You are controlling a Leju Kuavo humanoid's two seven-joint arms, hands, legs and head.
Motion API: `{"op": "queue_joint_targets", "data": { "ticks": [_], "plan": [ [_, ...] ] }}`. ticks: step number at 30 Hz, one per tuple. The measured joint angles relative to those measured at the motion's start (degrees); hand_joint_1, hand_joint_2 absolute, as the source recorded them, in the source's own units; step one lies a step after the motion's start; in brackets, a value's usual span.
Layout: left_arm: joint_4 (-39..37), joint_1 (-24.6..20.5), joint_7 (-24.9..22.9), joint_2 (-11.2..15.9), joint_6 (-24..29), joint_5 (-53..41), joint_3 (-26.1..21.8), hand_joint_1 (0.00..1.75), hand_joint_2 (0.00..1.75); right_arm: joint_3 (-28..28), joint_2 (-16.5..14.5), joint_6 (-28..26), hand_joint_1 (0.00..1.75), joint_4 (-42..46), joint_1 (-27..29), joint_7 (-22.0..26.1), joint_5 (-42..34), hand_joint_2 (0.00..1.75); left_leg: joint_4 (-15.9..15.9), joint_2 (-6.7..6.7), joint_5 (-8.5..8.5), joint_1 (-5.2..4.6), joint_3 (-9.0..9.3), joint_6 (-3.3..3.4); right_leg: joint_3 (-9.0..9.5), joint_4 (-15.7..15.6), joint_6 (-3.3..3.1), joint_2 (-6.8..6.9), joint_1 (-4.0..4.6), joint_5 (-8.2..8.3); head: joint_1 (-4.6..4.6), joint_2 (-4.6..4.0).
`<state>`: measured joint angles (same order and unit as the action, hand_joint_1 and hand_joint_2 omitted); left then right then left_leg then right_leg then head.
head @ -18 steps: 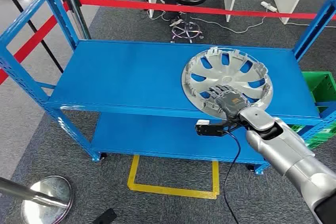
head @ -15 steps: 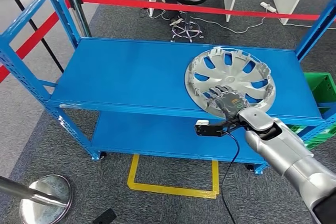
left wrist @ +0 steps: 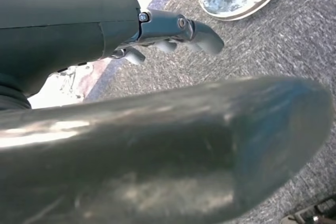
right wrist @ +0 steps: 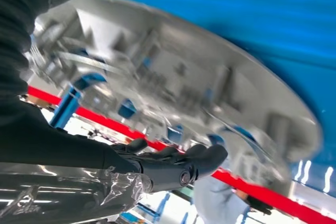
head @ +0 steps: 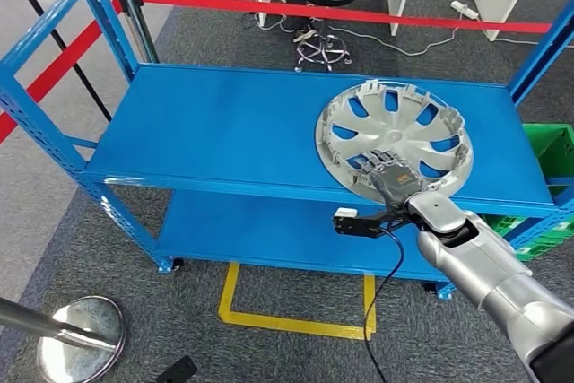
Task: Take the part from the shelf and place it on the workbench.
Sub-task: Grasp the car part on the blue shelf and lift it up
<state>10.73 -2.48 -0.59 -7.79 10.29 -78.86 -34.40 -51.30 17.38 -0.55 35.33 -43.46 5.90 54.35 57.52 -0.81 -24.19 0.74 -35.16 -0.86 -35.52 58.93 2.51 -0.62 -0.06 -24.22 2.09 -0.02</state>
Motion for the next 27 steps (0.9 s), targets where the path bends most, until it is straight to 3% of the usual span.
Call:
{"op": "queue_joint_targets", "data": {
  "ticks": [3, 8, 9, 10, 11, 12, 13, 14, 15, 17, 18, 20, 22, 24, 25, 26, 27],
  "plan": [
    [0.0, 0.0, 0.0, 0.0, 0.0, -0.1, 0.0, 0.00, 0.00, 0.0, -0.4, -0.7, 0.00, -0.7, 0.3, -0.4, 0.1, 1.75, 0.6, 0.12, -0.81, 0.05, -0.36, -0.74, 0.06, -0.3, -0.94, 0.01, -0.25, 0.26, -0.10, 0.01],
    [0.0, 0.0, 0.0, 0.0, 0.0, -0.2, 0.0, 0.00, 0.00, 0.0, -0.5, -0.9, 0.00, -1.0, 0.3, -0.5, 0.1, 1.75, 2.1, 0.19, -1.97, -0.01, -1.07, -0.89, 0.11, -0.4, -1.21, 0.05, -0.36, 0.28, -0.21, 0.00],
    [0.0, -0.1, 0.0, 0.0, 0.0, -0.2, 0.0, 0.00, 0.00, 0.1, -0.6, -0.9, 0.00, -1.1, 0.3, -0.6, 0.1, 1.75, 3.7, 0.19, -2.84, -0.01, -1.76, -0.94, 0.11, -0.4, -1.31, 0.08, -0.37, 0.27, -0.24, 0.00],
    [0.0, 0.0, 0.0, 0.0, 0.0, -0.2, 0.0, 0.00, 0.00, 0.1, -0.7, -0.9, 0.00, -1.5, 0.3, -1.0, 0.3, 1.75, 7.6, 0.20, -4.59, -0.01, -3.62, -1.01, 0.11, -0.4, -1.44, 0.11, -0.34, 0.24, -0.27, 0.00],
    [0.0, 0.0, -0.1, 0.0, 0.0, -0.3, 0.0, 0.00, 0.00, 0.1, -1.1, -1.0, 0.00, -2.2, 0.4, -2.1, 0.6, 1.75, 10.6, 0.20, -5.32, -0.02, -5.12, -1.00, 0.17, -0.4, -1.53, 0.11, -0.31, 0.21, -0.29, 0.01],
    [0.0, 0.0, -0.1, 0.0, 0.0, -0.3, 0.0, 0.00, 0.00, 0.1, -1.5, -1.0, 0.00, -2.9, 0.5, -3.3, 0.9, 1.75, 11.8, 0.20, -5.01, -0.03, -5.73, -0.94, 0.27, -0.4, -1.53, 0.09, -0.29, 0.16, -0.29, 0.01],
    [0.0, 0.0, -0.1, 0.0, 0.0, -0.3, -0.1, 0.00, 0.00, 0.2, -1.9, -1.0, 0.00, -3.6, 0.5, -4.6, 1.3, 1.75, 11.0, 0.23, -3.75, -0.03, -5.32, -0.82, 0.41, -0.4, -1.47, 0.06, -0.27, 0.09, -0.30, 0.00],
    [0.0, 0.0, -0.2, 0.0, 0.0, -0.3, -0.1, 0.00, 0.00, 0.3, -2.3, -0.9, 0.00, -4.1, 0.4, -5.8, 1.6, 1.75, 7.1, 0.28, -1.56, -0.04, -3.37, -0.68, 0.52, -0.3, -1.30, 0.02, -0.17, -0.01, -0.31, 0.00],
    [0.0, 0.0, -0.2, 0.0, 0.0, -0.3, -0.1, 0.00, 0.00, 0.5, -2.5, -0.8, 0.00, -4.4, 0.3, -6.4, 1.8, 1.75, 3.6, 0.27, -0.43, 0.00, -1.67, -0.54, 0.45, -0.1, -1.08, -0.03, -0.05, -0.12, -0.31, 0.00],
    [0.0, -0.1, -0.2, -0.2, 0.0, -0.3, -0.1, 0.00, 0.00, 0.8, -2.8, -0.6, 0.00, -5.0, -0.1, -7.1, 2.1, 1.75, 0.6, 0.20, -0.09, -0.02, -0.32, -0.21, 0.23, 0.0, -0.57, -0.07, 0.20, -0.18, -0.31, 0.01],
    [0.0, -0.1, -0.2, -0.2, 0.0, -0.3, -0.1, 0.00, 0.00, 1.0, -2.9, -0.5, 0.08, -5.3, -0.2, -7.3, 2.3, 1.75, 0.4, 0.13, -0.20, -0.02, -0.32, 0.07, 0.17, 0.0, -0.33, -0.09, 0.19, -0.14, -0.29, 0.01],
    [0.0, -0.1, -0.2, -0.3, 0.0, -0.3, -0.2, 0.00, 0.00, 1.2, -3.1, -0.1, 0.96, -5.7, -0.3, -7.6, 2.4, 1.75, 0.4, 0.09, -0.09, 0.08, -0.31, 0.72, -0.17, 0.4, 0.21, 0.00, 0.05, -0.66, -0.29, -0.01],
    [0.0, -0.1, -0.2, -0.3, 0.1, -0.3, -0.3, 0.00, 0.00, 1.4, -3.4, 0.3, 1.75, -6.2, -0.5, -7.8, 2.6, 1.75, 0.3, 0.06, 0.00, 0.26, -0.23, 1.29, -2.22, 4.7, 0.75, 0.13, -0.05, -3.18, -0.09, 0.00],
    [0.0, -0.1, -0.2, -0.3, 0.1, -0.3, -0.4, 0.00, 0.00, 1.5, -3.6, 0.6, 1.75, -6.6, -0.6, -7.8, 2.7, 1.75, 0.3, 0.04, -0.04, 0.25, -0.22, 1.53, -5.87, 12.6, 1.11, 0.17, -0.09, -6.55, 0.08, 0.00],
    [0.0, -0.1, -0.1, -0.3, 0.1, -0.3, -0.4, 0.00, 0.00, 1.5, -3.8, 0.7, 1.75, -6.8, -0.6, -7.8, 2.7, 1.75, 0.3, 0.04, -0.05, 0.24, -0.21, 1.56, -7.37, 15.5, 1.19, 0.17, -0.11, -7.35, 0.07, 0.00],
    [0.0, -0.1, -0.1, -0.3, 0.1, -0.3, -0.5, 0.00, 0.00, 1.5, -3.9, 0.8, 1.75, -7.0, -0.6, -7.7, 2.7, 1.75, 0.3, 0.04, -0.08, 0.23, -0.18, 1.57, -7.95, 16.5, 1.20, 0.18, -0.12, -7.06, 0.08, -0.01],
    [0.0, -0.1, -0.1, -0.3, 0.1, -0.3, -0.5, 0.00, 0.00, 1.5, -4.0, 0.9, 1.75, -7.1, -0.6, -7.7, 2.7, 1.75, 0.3, 0.03, -0.12, 0.24, -0.10, 1.54, -7.37, 15.0, 1.16, 0.18, -0.14, -5.68, 0.06, 0.00]
  ]
}}
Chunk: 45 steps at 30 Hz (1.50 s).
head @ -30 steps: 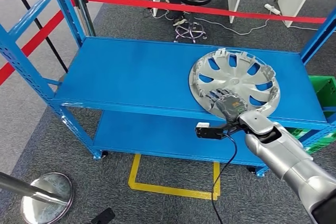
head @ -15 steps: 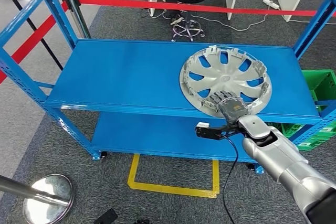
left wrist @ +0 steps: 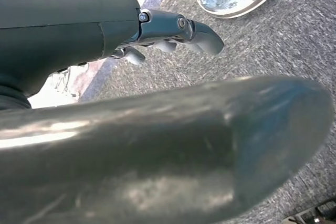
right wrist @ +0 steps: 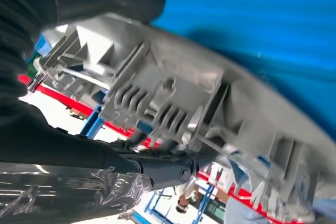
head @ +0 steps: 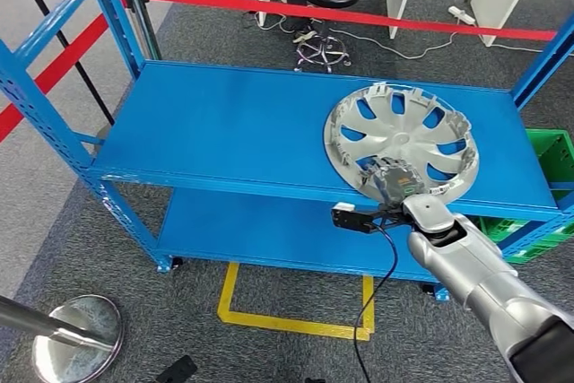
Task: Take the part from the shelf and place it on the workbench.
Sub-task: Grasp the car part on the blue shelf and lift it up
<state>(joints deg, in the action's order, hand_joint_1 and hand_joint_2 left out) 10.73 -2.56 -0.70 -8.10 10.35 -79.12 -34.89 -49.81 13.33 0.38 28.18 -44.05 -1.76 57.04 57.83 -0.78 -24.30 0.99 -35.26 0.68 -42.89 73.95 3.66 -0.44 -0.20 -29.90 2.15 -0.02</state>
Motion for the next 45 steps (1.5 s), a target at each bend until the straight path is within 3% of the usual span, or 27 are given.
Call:
{"op": "queue_joint_targets", "data": {
  "ticks": [2, 4, 7, 9, 12, 14, 15, 16, 18, 19, 21, 24, 26, 28, 29, 30, 31, 32, 34, 35, 38, 40, 43, 44, 45],
  "plan": [
    [0.0, 0.0, 0.0, 0.0, 0.0, 0.0, 0.0, 0.00, 0.00, 0.1, -0.1, 0.1, 1.75, -0.2, -0.2, 0.2, 0.0, 1.75, 0.0, -0.03, -0.15, 0.04, 0.24, -0.22, 3.60, -7.6, -0.17, 0.00, -0.03, 3.91, 0.01, 0.00],
    [0.0, -0.1, 0.1, 0.0, 0.0, 0.0, -0.1, 0.00, 0.00, 0.3, -0.4, 0.2, 1.75, -0.4, -0.5, 0.6, 0.0, 1.75, 0.1, -0.03, -0.20, -0.13, 0.12, -0.76, 6.66, -13.6, -0.50, -0.09, 0.05, 5.69, -0.02, -0.01],
    [0.0, -0.1, 0.1, 0.0, 0.0, 0.2, -0.1, 0.00, 0.00, 0.8, -0.9, -0.1, 1.75, -0.5, -0.8, 1.5, 0.1, 1.75, 0.0, 0.01, -0.02, -0.29, -0.24, -1.70, 7.05, -14.7, -1.39, -0.32, 0.10, 5.65, -0.17, 0.01],
    [0.0, -0.1, 0.2, 0.0, 0.0, 0.3, -0.2, 0.00, 0.00, 1.1, -1.0, -0.3, 1.75, -0.6, -0.8, 2.0, 0.1, 1.75, 1.3, 0.08, -1.14, -0.32, -0.73, -2.25, 7.23, -14.9, -2.04, -0.29, -0.11, 5.79, -0.30, 0.00],
    [0.0, -0.1, 0.2, 0.0, 0.0, 0.5, -0.4, 0.00, 0.00, 1.2, -1.3, -0.4, 1.75, -0.6, -0.8, 2.2, 0.1, 1.75, 10.7, 0.15, -6.04, -0.40, -5.12, -2.76, 7.37, -15.1, -2.64, -0.10, -0.23, 5.84, -0.63, -0.01],
    [0.0, 0.0, 0.4, -0.1, 0.0, 0.6, -0.5, 0.00, 0.00, 1.3, -1.5, -0.4, 1.75, -0.6, -0.7, 2.3, 0.1, 1.75, 15.6, 0.15, -7.19, -0.41, -7.63, -2.80, 7.38, -15.1, -2.72, -0.03, -0.17, 5.83, -0.62, -0.01],
    [0.0, 0.0, 0.5, -0.1, 0.0, 0.6, -0.6, 0.00, 0.00, 1.3, -1.5, -0.4, 1.75, -0.6, -0.7, 2.4, 0.1, 1.75, 15.2, 0.15, -6.20, -0.41, -7.50, -2.73, 7.42, -15.1, -2.72, -0.02, -0.16, 5.82, -0.63, -0.01],
    [0.0, 0.0, 0.6, 0.0, 0.1, 0.6, -0.7, 0.00, 0.00, 1.3, -1.6, -0.4, 1.75, -0.6, -0.7, 2.4, 0.2, 1.75, 12.7, 0.16, -4.34, -0.41, -6.28, -2.63, 7.50, -15.1, -2.68, -0.03, -0.17, 5.80, -0.62, -0.01],
    [0.0, 0.0, 0.9, 0.0, 0.1, 0.6, -0.9, 0.00, 0.00, 1.4, -1.7, -0.5, 1.75, -0.6, -0.7, 2.4, 0.2, 1.75, 5.2, 0.17, -0.83, -0.38, -2.46, -2.43, 7.54, -14.9, -2.38, -0.07, -0.08, 5.65, -0.64, 0.00],
    [0.0, -0.1, 1.0, -0.1, 0.1, 0.6, -0.9, 0.00, 0.00, 1.5, -1.7, -0.5, 1.75, -0.6, -0.7, 2.4, 0.2, 1.75, 2.4, 0.14, -0.05, -0.35, -1.09, -2.26, 7.43, -14.8, -2.14, -0.12, 0.04, 5.61, -0.64, 0.00],
    [0.0, 0.0, 1.1, -0.1, 0.2, 0.6, -1.0, 0.00, 0.00, 1.6, -1.7, -0.6, 1.75, -0.6, -0.7, 2.5, 0.3, 1.75, 0.4, 0.07, -0.18, -0.41, -0.23, -1.78, 7.16, -14.8, -1.61, -0.23, 0.25, 5.68, -0.70, 0.00],
    [0.0, 0.0, 1.2, -0.1, 0.3, 0.6, -1.1, 0.00, 0.00, 2.1, -1.6, -1.6, 1.75, -0.6, -0.5, 2.9, 0.1, 1.75, 0.2, 0.10, -0.05, -0.24, -0.29, -0.70, 6.64, -14.0, -0.78, -0.21, 0.11, 4.97, -0.61, 0.00],
    [0.0, 0.0, 1.2, 0.0, 0.4, 0.6, -1.3, 0.00, 0.00, 2.9, -1.6, -3.3, 1.75, -0.3, -0.1, 4.2, -1.1, 1.75, 0.2, 0.12, 0.02, -0.08, -0.24, -0.17, 4.18, -8.7, -0.23, -0.07, 0.04, 2.03, -0.39, 0.00],
    [0.0, 0.0, 1.2, 0.0, 0.4, 0.5, -1.3, 0.00, 0.00, 4.2, -1.6, -5.2, 1.75, 0.5, 1.0, 6.7, -3.2, 1.75, 0.2, 0.10, -0.03, -0.08, -0.21, 0.05, 0.54, -0.9, 0.10, -0.01, -0.01, -1.21, -0.28, 0.00],
    [0.0, 0.0, 1.2, 0.0, 0.4, 0.4, -1.4, 0.00, 0.00, 4.8, -1.6, -5.8, 1.75, 1.0, 1.7, 8.0, -4.3, 1.75, 0.2, 0.07, -0.07, -0.08, -0.17, 0.09, -0.57, 1.4, 0.14, -0.01, -0.02, -1.66, -0.29, -0.01],
    [0.0, 0.0, 1.2, 0.0, 0.4, 0.3, -1.4, 0.00, 0.00, 5.6, -1.6, -6.5, 1.75, 1.9, 2.5, 9.6, -5.6, 1.75, 0.2, 0.03, -0.13, -0.08, -0.10, 0.09, -0.65, 1.3, 0.10, -0.01, -0.02, -0.96, -0.27, -0.01],
    [0.0, 0.0, 1.2, 0.0, 0.4, 0.2, -1.5, 0.00, 0.00, 6.5, -1.6, -7.0, 1.75, 3.2, 3.4, 11.3, -7.1, 1.75, 0.2, -0.01, -0.20, -0.07, 0.02, 0.04, 0.40, -1.1, 0.01, 0.00, -0.02, 0.74, -0.27, -0.01],
    [0.0, 0.0, 1.2, 0.0, 0.5, 0.1, -1.5, 0.00, 0.00, 7.5, -1.6, -7.3, 1.75, 4.7, 4.2, 12.9, -8.5, 1.75, 0.2, -0.04, -0.31, -0.06, 0.18, -0.08, 2.25, -5.1, -0.12, 0.01, -0.03, 2.95, -0.26, -0.01],
    [0.0, 0.0, 1.3, 0.0, 0.7, -0.2, -1.6, 0.00, 0.00, 9.7, -1.5, -7.5, 1.75, 8.5, 5.6, 15.7, -11.1, 1.75, 0.3, 0.00, -0.53, -0.22, 0.29, -0.55, 5.88, -12.2, -0.45, -0.06, 0.07, 5.47, -0.30, -0.01],
    [0.0, 0.0, 1.4, 0.0, 0.9, -0.3, -1.6, 0.00, 0.00, 10.5, -1.5, -7.3, 1.75, 10.3, 6.2, 16.5, -12.0, 1.75, 0.3, 0.04, -0.56, -0.31, 0.28, -0.82, 6.82, -14.0, -0.65, -0.09, 0.14, 5.76, -0.33, -0.01],
    [0.0, -0.1, 1.8, 0.1, 1.4, -0.7, -1.7, 0.00, 0.00, 12.3, -1.4, -6.6, 1.75, 16.2, 8.8, 18.5, -14.8, 1.75, 0.2, 0.08, -0.56, -0.34, 0.20, -1.66, 7.11, -14.7, -1.59, -0.09, 0.24, 5.57, -0.39, 0.00],
    [0.0, 0.0, 2.0, 0.2, 1.6, -0.9, -1.7, 0.00, 0.00, 13.7, -1.3, -6.4, 1.75, 20.6, 10.4, 19.6, -16.8, 1.75, 2.1, 0.14, -2.16, -0.33, -0.73, -2.32, 7.16, -15.0, -2.35, -0.04, 0.05, 5.73, -0.58, 0.00],
    [0.0, 0.0, 2.2, 0.4, 1.7, -1.2, -1.7, 0.00, 1.31, 15.5, -1.3, -6.3, 1.75, 25.9, 12.5, 21.4, -19.9, 1.75, 12.4, 0.20, -7.43, -0.36, -5.51, -2.83, 7.21, -15.1, -2.90, 0.00, -0.04, 5.72, -0.91, 0.00],
    [0.0, 0.0, 2.3, 0.4, 1.6, -1.2, -1.7, 0.00, 1.75, 16.1, -1.4, -6.2, 1.75, 27.4, 13.4, 22.2, -21.3, 1.75, 15.1, 0.20, -8.18, -0.36, -6.86, -2.87, 7.24, -15.1, -2.95, 0.02, -0.02, 5.68, -0.90, 0.00],
    [0.0, 0.1, 2.5, 0.5, 1.6, -1.3, -1.8, 0.00, 1.75, 16.7, -1.5, -6.1, 1.75, 28.9, 14.3, 23.1, -22.9, 1.75, 16.0, 0.20, -7.76, -0.36, -7.36, -2.86, 7.27, -15.1, -2.96, 0.02, -0.02, 5.65, -0.89, 0.00]
  ]
}}
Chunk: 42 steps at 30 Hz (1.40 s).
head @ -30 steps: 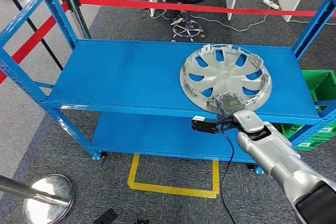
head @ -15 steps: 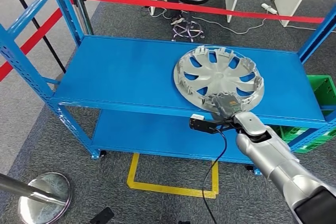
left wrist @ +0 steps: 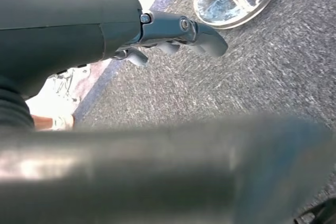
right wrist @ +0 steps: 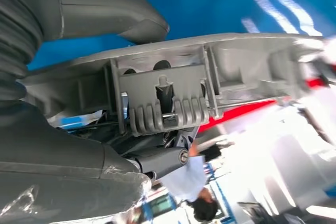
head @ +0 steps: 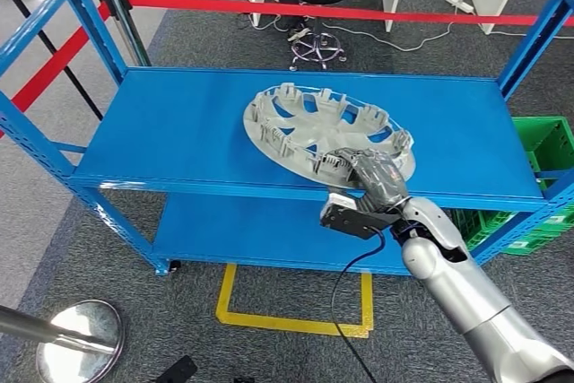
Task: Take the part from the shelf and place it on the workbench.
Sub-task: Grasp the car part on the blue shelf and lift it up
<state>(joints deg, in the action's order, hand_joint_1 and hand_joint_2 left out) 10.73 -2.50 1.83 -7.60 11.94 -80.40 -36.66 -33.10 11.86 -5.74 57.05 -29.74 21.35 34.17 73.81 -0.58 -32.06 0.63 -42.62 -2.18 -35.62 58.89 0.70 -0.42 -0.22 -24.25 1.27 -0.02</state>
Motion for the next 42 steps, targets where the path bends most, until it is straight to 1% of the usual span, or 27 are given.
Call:
{"op": "queue_joint_targets", "data": {
  "ticks": [1, 3, 4, 6, 9, 10, 11, 13, 14, 15, 16, 18, 19, 20, 21, 24, 26, 28, 30, 31, 32, 33, 34, 36, 37, 40, 42],
  "plan": [
    [0.0, 0.0, 0.3, 0.1, -0.1, 0.0, 0.0, 0.00, 1.75, 0.6, -0.2, 0.1, 1.75, 1.5, 0.8, 0.7, -1.4, 1.75, -1.3, 0.01, 1.48, 0.02, 0.53, 0.04, 0.05, 0.0, 0.03, -0.04, -0.04, -0.04, -0.01, 0.00],
    [0.0, 0.0, 0.7, 0.3, -0.2, 0.0, -0.1, 0.00, 1.75, 1.7, -0.6, 0.3, 1.75, 4.2, 1.8, 1.4, -3.1, 1.75, -8.3, 0.08, 5.64, 0.08, 3.82, 0.06, 0.21, 0.1, 0.32, -0.21, -0.12, -0.22, -0.05, 0.00],
    [0.0, -0.1, 0.8, 0.4, -0.2, 0.0, -0.1, 0.00, 1.75, 2.1, -0.7, 0.4, 1.75, 5.2, 2.0, 1.5, -3.4, 1.75, -11.8, 0.06, 6.88, 0.11, 5.50, 0.19, 0.15, 0.3, 0.57, -0.33, -0.04, -0.35, -0.13, 0.00],
    [0.0, -0.2, 0.8, 0.4, -0.4, 0.0, -0.1, 0.00, 1.75, 2.7, -0.8, 0.5, 1.75, 6.8, 2.3, 1.6, -3.6, 1.75, -15.2, -0.05, 7.32, 0.09, 6.97, 0.66, -0.09, 0.6, 1.10, -0.42, 0.21, -0.46, -0.21, 0.00],
    [0.0, -0.2, 0.8, 0.5, -0.4, 0.0, -0.2, 0.00, 1.75, 3.5, -0.8, 1.7, 1.75, 8.6, 3.3, 2.4, -5.9, 1.75, -15.5, -0.21, 7.23, 0.17, 7.01, 1.80, -0.42, 0.9, 1.81, -0.27, 0.18, -0.88, -0.17, 0.00],
    [0.0, -0.1, 0.7, 0.5, -0.4, 0.0, -0.3, 0.00, 1.75, 3.8, -0.9, 2.6, 1.75, 9.3, 3.6, 2.9, -7.5, 1.75, -15.5, -0.22, 7.28, 0.27, 7.04, 2.15, -1.03, 2.2, 2.08, -0.20, 0.14, -1.82, -0.01, 0.00],
    [0.0, -0.1, 0.7, 0.6, -0.4, 0.0, -0.4, 0.00, 1.75, 4.3, -0.9, 3.6, 1.75, 10.0, 4.0, 3.2, -9.4, 1.75, -15.6, -0.23, 7.31, 0.37, 7.08, 2.41, -2.22, 4.8, 2.34, -0.13, 0.11, -3.36, 0.11, 0.00],
    [0.0, -0.1, 0.7, 0.7, -0.4, 0.0, -0.6, 0.00, 1.75, 5.3, -1.3, 5.8, 1.75, 11.5, 5.0, 3.6, -13.2, 1.75, -15.5, -0.23, 7.26, 0.36, 7.09, 2.67, -5.75, 12.7, 2.68, -0.05, 0.08, -6.97, 0.33, 0.00],
    [0.0, 0.0, 0.6, 0.7, -0.4, 0.0, -0.7, 0.00, 1.75, 5.7, -1.5, 6.6, 1.75, 12.1, 5.5, 3.7, -14.6, 1.75, -15.5, -0.22, 7.23, 0.34, 7.12, 2.71, -7.29, 15.9, 2.73, -0.04, 0.08, -7.95, 0.33, 0.00],
    [0.0, 0.0, 0.6, 0.7, -0.4, -0.1, -0.7, 0.00, 1.75, 6.0, -1.7, 7.2, 1.75, 12.6, 6.0, 3.8, -15.5, 1.75, -15.5, -0.22, 7.19, 0.33, 7.17, 2.74, -7.98, 17.2, 2.71, -0.04, 0.08, -7.83, 0.33, 0.00],
    [0.0, 0.0, 0.6, 0.7, -0.4, -0.1, -0.7, 0.00, 1.75, 6.3, -1.8, 7.4, 1.75, 13.1, 6.3, 3.8, -15.9, 1.75, -15.5, -0.25, 7.14, 0.32, 7.27, 2.73, -7.55, 16.1, 2.62, -0.04, 0.08, -6.62, 0.32, 0.00],
    [0.0, -0.1, 0.5, 0.8, -0.4, -0.1, -0.8, 0.00, 1.75, 6.8, -2.0, 7.7, 1.75, 14.0, 6.5, 3.8, -16.2, 1.75, -15.5, -0.36, 6.97, 0.32, 7.60, 2.60, -4.05, 8.7, 2.31, -0.03, 0.08, -2.61, 0.33, 0.00],
    [0.0, -0.1, 0.5, 0.8, -0.4, -0.1, -0.8, 0.00, 1.75, 7.0, -2.0, 7.7, 1.75, 14.4, 6.5, 3.8, -16.3, 1.75, -15.5, -0.43, 6.89, 0.23, 7.66, 2.41, -2.09, 4.8, 2.15, -0.02, 0.14, -1.26, 0.33, 0.00],
    [0.0, -0.1, 0.5, 0.8, -0.4, -0.1, -0.8, 0.00, 1.75, 7.2, -2.1, 7.7, 1.75, 14.7, 6.5, 3.8, -16.4, 1.75, -15.4, -0.48, 6.89, 0.15, 7.62, 2.14, -0.72, 2.2, 1.98, -0.06, 0.20, -0.58, 0.31, 0.01],
    [0.0, -0.1, 0.5, 0.8, -0.4, -0.1, -0.8, 0.00, 1.75, 7.4, -2.2, 7.8, 1.75, 14.9, 6.6, 3.9, -16.5, 1.75, -15.4, -0.50, 6.95, 0.09, 7.53, 1.85, -0.12, 1.0, 1.81, -0.12, 0.29, -0.56, 0.27, 0.00],
    [0.0, 0.0, 0.5, 0.8, -0.4, -0.1, -0.8, 0.00, 1.75, 7.8, -2.4, 7.8, 1.75, 15.3, 6.8, 3.9, -16.6, 1.75, -15.7, -0.45, 7.20, 0.11, 7.39, 1.01, -0.15, 0.8, 1.13, -0.31, 0.37, -0.61, 0.23, 0.00],
    [0.0, -0.1, 0.5, 0.8, -0.3, -0.2, -0.8, 0.00, 1.75, 8.1, -2.5, 7.8, 1.75, 15.7, 6.9, 3.9, -16.8, 1.75, -14.8, -0.27, 6.28, 0.10, 6.91, 0.46, -0.02, 0.3, 0.50, -0.28, 0.12, -0.31, 0.18, 0.00],
    [0.0, -0.1, 0.6, 0.8, -0.2, -0.3, -0.8, 0.00, 1.75, 8.4, -2.6, 8.1, 1.75, 16.1, 7.1, 4.0, -17.8, 1.75, -9.8, -0.09, 3.20, 0.09, 4.60, 0.00, 0.08, 0.0, 0.05, -0.21, -0.05, -0.13, 0.14, 0.00],
    [0.0, -0.1, 0.7, 0.8, -0.1, -0.4, -0.8, 0.00, 1.75, 8.7, -2.8, 8.6, 1.75, 16.5, 7.7, 4.1, -19.2, 1.75, -2.5, -0.07, 0.02, 0.09, 1.14, -0.26, 0.07, 0.0, -0.10, -0.14, -0.02, -0.13, 0.15, 0.00],
    [0.0, -0.1, 0.8, 0.7, -0.1, -0.4, -0.8, 0.00, 1.75, 8.8, -2.9, 8.9, 1.75, 16.6, 8.0, 4.2, -19.9, 1.75, -0.4, -0.07, -0.28, 0.09, 0.14, -0.32, 0.08, 0.0, -0.13, -0.13, 0.00, -0.13, 0.16, 0.00],
    [0.0, -0.1, 0.9, 0.7, 0.0, -0.5, -0.8, 0.00, 1.75, 9.0, -3.0, 9.2, 1.75, 16.9, 8.2, 4.3, -20.5, 1.75, -0.4, -0.07, 0.54, 0.09, 0.11, -0.31, 0.13, 0.0, -0.12, -0.13, 0.01, -0.14, 0.16, 0.00],
    [0.0, -0.1, 1.0, 0.8, 0.0, -0.6, -0.8, 0.00, 1.75, 9.0, -3.1, 9.5, 1.75, 17.2, 8.4, 4.4, -21.2, 1.75, -2.7, -0.06, 2.33, 0.09, 1.21, -0.26, 0.21, 0.0, -0.08, -0.17, -0.01, -0.16, 0.15, 0.00],
    [0.0, -0.1, 1.1, 0.8, 0.1, -0.6, -0.9, 0.00, 1.75, 9.1, -3.2, 9.8, 1.75, 17.6, 8.6, 4.5, -21.9, 1.75, -6.3, -0.03, 4.51, 0.11, 3.05, -0.18, 0.33, 0.1, 0.02, -0.20, -0.05, -0.22, 0.15, 0.00],
    [0.0, -0.3, 1.4, 0.8, 0.3, -0.7, -0.9, 0.00, 1.75, 9.3, -3.2, 10.6, 1.75, 18.6, 8.8, 4.7, -23.4, 1.75, -13.2, -0.05, 7.05, 0.07, 6.57, 0.12, 0.28, 0.3, 0.44, -0.29, 0.18, -0.41, 0.16, 0.00],
    [0.0, -0.3, 1.5, 0.8, 0.3, -0.7, -0.9, 0.00, 1.75, 9.5, -3.3, 11.1, 1.75, 19.0, 8.8, 4.8, -24.2, 1.75, -15.0, -0.09, 7.30, 0.03, 7.41, 0.37, 0.18, 0.4, 0.70, -0.32, 0.30, -0.43, 0.19, 0.00],
    [0.0, -0.3, 2.3, 0.8, 0.5, -1.0, -0.9, 0.00, 1.75, 9.9, -3.4, 12.6, 1.75, 20.6, 9.2, 5.0, -26.4, 1.75, -15.8, -0.19, 7.13, 0.05, 7.59, 1.48, -0.04, 0.4, 1.49, -0.31, 0.30, -0.46, 0.19, 0.00],
    [0.0, -0.2, 3.8, 0.9, 1.4, -1.1, -1.0, 0.00, 1.75, 10.0, -3.4, 13.3, 1.75, 21.9, 9.6, 5.1, -27.5, 1.75, -16.0, -0.17, 7.25, 0.26, 7.63, 2.18, -1.26, 2.9, 2.09, -0.18, 0.20, -2.20, 0.41, 0.00]
  ]
}}
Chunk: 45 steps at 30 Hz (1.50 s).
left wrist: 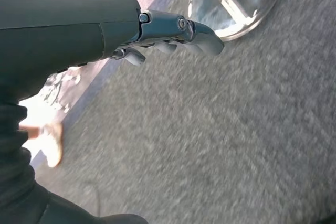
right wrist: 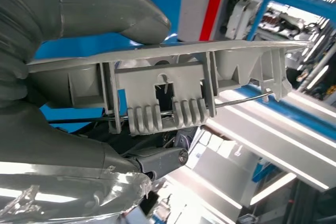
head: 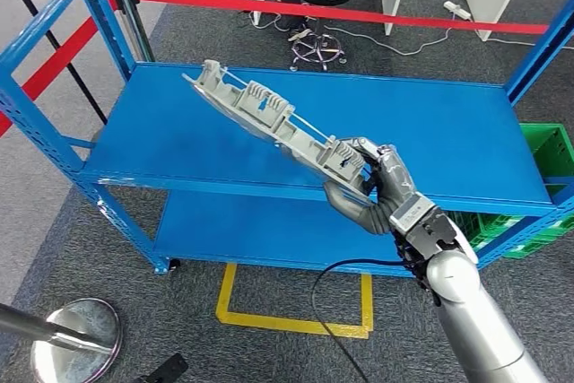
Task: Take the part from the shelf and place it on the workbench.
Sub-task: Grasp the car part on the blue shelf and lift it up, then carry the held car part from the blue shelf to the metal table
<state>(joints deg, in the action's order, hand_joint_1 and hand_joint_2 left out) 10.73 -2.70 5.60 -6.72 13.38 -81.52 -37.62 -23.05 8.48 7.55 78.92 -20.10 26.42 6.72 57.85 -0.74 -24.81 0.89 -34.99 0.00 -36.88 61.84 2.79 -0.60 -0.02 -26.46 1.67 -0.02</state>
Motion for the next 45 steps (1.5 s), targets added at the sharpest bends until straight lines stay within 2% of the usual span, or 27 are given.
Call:
{"op": "queue_joint_targets", "data": {
  "ticks": [3, 4, 5, 6, 8, 10, 13, 15, 18, 19, 20, 21, 23, 24, 26, 28, 30, 31, 33, 34, 35, 36, 37, 39, 40, 43, 45],
  "plan": [
    [0.0, 0.0, 3.5, 0.0, 2.4, 1.6, -0.4, 0.00, 1.75, 0.2, 0.0, 0.1, 1.75, 1.7, 1.2, 0.0, -0.6, 1.75, 0.0, 0.01, -0.05, 0.05, 0.02, 0.45, -4.94, 10.9, 0.60, 0.13, -0.14, -5.16, 0.23, 0.01],
    [0.0, 0.1, 4.4, 0.0, 3.1, 2.3, -0.7, 0.00, 1.75, 0.3, 0.0, 0.1, 1.75, 2.2, 1.7, 0.0, -0.7, 1.75, 0.0, 0.01, -0.08, 0.05, 0.05, 0.48, -6.11, 13.4, 0.67, 0.14, -0.16, -5.83, 0.22, 0.00],
    [0.0, 0.1, 5.0, 0.1, 3.6, 2.8, -1.1, 0.00, 1.75, 0.4, 0.0, 0.0, 1.75, 2.6, 2.1, 0.0, -0.7, 1.75, 0.0, 0.00, -0.10, 0.06, 0.10, 0.47, -6.29, 13.7, 0.68, 0.14, -0.18, -5.37, 0.23, 0.00],
    [0.0, 0.1, 5.2, 0.1, 3.9, 3.1, -1.4, 0.00, 1.75, 0.6, 0.1, -0.1, 1.75, 3.0, 2.5, -0.1, -0.8, 1.75, 0.0, -0.01, -0.15, 0.08, 0.21, 0.41, -5.35, 11.8, 0.63, 0.15, -0.21, -3.90, 0.22, -0.01],
    [0.0, 0.1, 4.8, 0.2, 4.1, 3.4, -1.8, 0.00, 1.75, 0.8, 0.2, -0.1, 1.75, 3.6, 2.8, -0.1, -0.9, 1.75, 0.0, -0.05, -0.33, 0.07, 0.50, 0.11, -1.28, 3.8, 0.48, 0.16, -0.24, -0.19, 0.23, -0.01],
    [0.0, 0.0, 4.0, 0.4, 4.3, 3.7, -2.3, 0.00, 1.75, 1.0, 0.3, -0.1, 1.75, 4.0, 3.2, -0.2, -1.2, 1.75, 0.1, -0.06, -0.37, -0.09, 0.48, -0.44, 1.58, -1.6, 0.13, 0.07, -0.15, 1.28, 0.16, -0.01],
    [0.0, 0.0, 2.7, 0.5, 4.4, 4.3, -3.1, 0.00, 1.75, 1.4, 0.3, 0.2, 1.75, 4.4, 4.0, -0.2, -2.3, 1.75, 0.0, 0.00, -0.23, -0.13, 0.31, -1.31, 1.78, -2.4, -0.80, -0.10, -0.07, 1.27, 0.07, -0.01],
    [0.0, 0.0, 1.9, 0.5, 4.4, 4.5, -3.5, 0.00, 1.75, 1.6, 0.3, 0.8, 1.75, 4.9, 4.4, -0.3, -3.2, 1.75, 1.7, 0.09, -1.65, -0.13, -0.51, -1.84, 1.83, -2.6, -1.58, -0.06, -0.26, 1.47, 0.01, -0.01],
    [0.0, 0.0, 1.1, 0.4, 4.3, 4.8, -4.0, 0.00, 1.75, 1.7, 0.3, 1.5, 1.75, 5.6, 4.9, -0.4, -4.6, 1.75, 12.1, 0.15, -6.78, -0.20, -5.30, -2.23, 1.87, -2.8, -2.18, 0.04, -0.31, 1.56, -0.13, 0.01],
    [0.0, 0.0, 0.9, 0.4, 4.3, 4.8, -4.1, 0.00, 1.75, 1.7, 0.3, 1.6, 1.75, 5.8, 5.1, -0.5, -4.7, 1.75, 15.1, 0.15, -7.69, -0.20, -6.78, -2.25, 1.88, -2.8, -2.21, 0.05, -0.27, 1.56, -0.13, 0.01],
    [0.0, 0.0, 0.9, 0.4, 4.3, 4.8, -4.2, 0.00, 1.75, 1.7, 0.4, 1.6, 1.75, 5.8, 5.4, -0.5, -4.8, 1.75, 16.4, 0.15, -7.48, -0.22, -7.43, -2.20, 1.91, -2.8, -2.22, 0.05, -0.25, 1.56, -0.13, 0.01],
    [0.0, 0.0, 0.9, 0.4, 4.3, 4.9, -4.3, 0.00, 1.75, 1.7, 0.4, 1.6, 1.75, 5.9, 5.5, -0.6, -4.8, 1.75, 15.4, 0.15, -6.22, -0.22, -7.02, -2.12, 1.95, -2.8, -2.22, 0.02, -0.26, 1.55, -0.13, 0.00],
    [0.0, -0.1, 0.8, 0.4, 4.3, 4.9, -4.4, 0.00, 1.75, 1.7, 0.4, 1.7, 1.75, 6.1, 5.6, -0.6, -4.8, 1.75, 8.4, 0.20, -2.18, -0.19, -3.58, -1.91, 2.08, -2.7, -2.06, -0.08, -0.30, 1.50, -0.15, 0.00],
    [0.0, -0.1, 0.8, 0.4, 4.3, 4.9, -4.4, 0.00, 1.75, 1.8, 0.4, 1.7, 1.75, 6.3, 5.6, -0.6, -4.9, 1.75, 4.5, 0.18, -0.91, -0.18, -1.72, -1.78, 2.00, -2.5, -1.85, -0.14, -0.17, 1.41, -0.17, -0.01],
    [0.0, -0.3, 0.8, 0.4, 4.3, 5.0, -4.5, 0.00, 1.75, 1.8, 0.4, 1.7, 1.75, 6.5, 5.5, -0.7, -4.9, 1.75, 0.6, 0.12, -0.18, -0.18, 0.07, -1.41, 1.75, -2.4, -1.24, -0.21, 0.09, 1.43, -0.16, 0.00],
    [0.0, -0.4, 0.8, 0.3, 4.3, 5.2, -4.7, 0.00, 1.75, 1.8, 0.5, 0.2, 1.75, 6.6, 5.5, -1.5, -2.7, 1.75, 0.3, 0.03, -0.22, -0.17, 0.05, -0.83, 1.62, -2.5, -0.66, -0.21, 0.12, 1.56, -0.15, 0.00],
    [0.0, -0.4, 0.8, 0.1, 4.5, 5.6, -5.0, 0.00, 1.75, 1.8, 1.0, -4.1, 1.75, 6.6, 5.4, -3.4, 3.9, 1.75, 0.2, 0.00, -0.02, -0.03, 0.06, -0.14, 0.96, -1.2, -0.08, -0.03, -0.01, 0.46, 0.00, 0.00],
    [0.0, -0.4, 0.8, 0.1, 4.6, 5.8, -5.2, 0.00, 1.75, 1.7, 1.4, -6.5, 1.75, 6.6, 5.3, -4.3, 7.4, 1.75, 0.2, -0.01, 0.07, 0.06, 0.05, 0.17, -0.09, 1.2, 0.21, 0.07, -0.07, -0.97, 0.08, 0.00],
    [0.0, -0.4, 0.8, 0.0, 4.7, 5.9, -5.6, 0.00, 1.75, 1.6, 2.3, -9.0, 1.75, 6.5, 5.0, -5.7, 11.5, 1.75, 0.2, -0.05, 0.12, 0.02, 0.00, 0.53, -3.33, 8.7, 0.66, 0.18, -0.14, -4.66, 0.29, 0.00],
    [0.0, -0.3, 0.7, 0.0, 4.7, 5.9, -5.7, 0.00, 1.75, 1.6, 2.8, -9.5, 1.75, 6.4, 4.9, -6.1, 12.2, 1.75, 0.2, -0.05, 0.14, -0.01, -0.02, 0.57, -4.84, 12.1, 0.76, 0.18, -0.15, -5.95, 0.30, -0.01],
    [0.0, -0.2, 0.7, 0.0, 4.7, 6.0, -5.8, 0.00, 1.75, 1.6, 3.1, -9.7, 1.75, 6.4, 4.7, -6.4, 12.6, 1.75, 0.2, -0.03, 0.15, -0.04, -0.01, 0.58, -5.56, 13.8, 0.77, 0.18, -0.15, -6.26, 0.31, -0.01],
    [0.0, -0.2, 0.6, 0.0, 4.6, 6.0, -5.9, 0.00, 1.75, 1.6, 3.4, -9.9, 1.75, 6.3, 4.6, -6.6, 12.8, 1.75, 0.2, -0.02, 0.15, -0.05, 0.01, 0.57, -5.23, 13.2, 0.70, 0.18, -0.14, -5.49, 0.30, 0.00],
    [0.0, -0.2, 0.5, -0.1, 4.6, 6.2, -5.9, 0.00, 1.75, 1.6, 3.7, -10.0, 1.75, 6.3, 4.4, -6.7, 12.9, 1.75, 0.2, 0.00, 0.16, -0.06, 0.06, 0.54, -3.77, 10.4, 0.57, 0.18, -0.14, -3.76, 0.30, 0.00],
    [0.0, -0.3, 0.2, -0.1, 4.5, 6.4, -6.1, 0.00, 1.75, 1.5, 4.0, -10.0, 1.75, 6.3, 4.3, -6.7, 12.8, 1.75, 0.3, -0.01, 0.21, -0.14, 0.06, 0.34, 0.51, 2.3, 0.31, 0.16, -0.11, -0.33, 0.29, 0.00],
    [0.0, -0.4, 0.1, -0.2, 4.5, 6.4, -6.2, 0.00, 1.75, 1.5, 4.0, -10.0, 1.75, 6.3, 4.2, -6.8, 12.6, 1.75, 0.3, -0.02, 0.32, -0.22, -0.07, 0.09, 2.02, -0.6, 0.18, 0.13, -0.07, 0.50, 0.26, 0.00],
    [0.0, -0.3, -0.1, -0.3, 4.5, 6.5, -6.6, 0.00, 1.75, 1.3, 4.1, -10.1, 1.75, 6.3, 4.3, -6.9, 12.3, 1.75, 0.2, -0.06, 0.90, -0.33, -0.49, -0.93, 2.68, -2.4, -0.50, 0.04, 0.08, 0.76, 0.19, 0.00],
    [0.0, -0.2, -0.1, -0.3, 4.5, 6.5, -6.8, 0.00, 1.75, 1.3, 4.2, -10.2, 1.75, 6.3, 4.3, -6.9, 12.1, 1.75, 0.9, 0.02, 0.11, -0.31, -0.90, -1.52, 2.53, -2.7, -1.32, 0.10, -0.09, 1.24, 0.14, -0.01]
  ]
}}
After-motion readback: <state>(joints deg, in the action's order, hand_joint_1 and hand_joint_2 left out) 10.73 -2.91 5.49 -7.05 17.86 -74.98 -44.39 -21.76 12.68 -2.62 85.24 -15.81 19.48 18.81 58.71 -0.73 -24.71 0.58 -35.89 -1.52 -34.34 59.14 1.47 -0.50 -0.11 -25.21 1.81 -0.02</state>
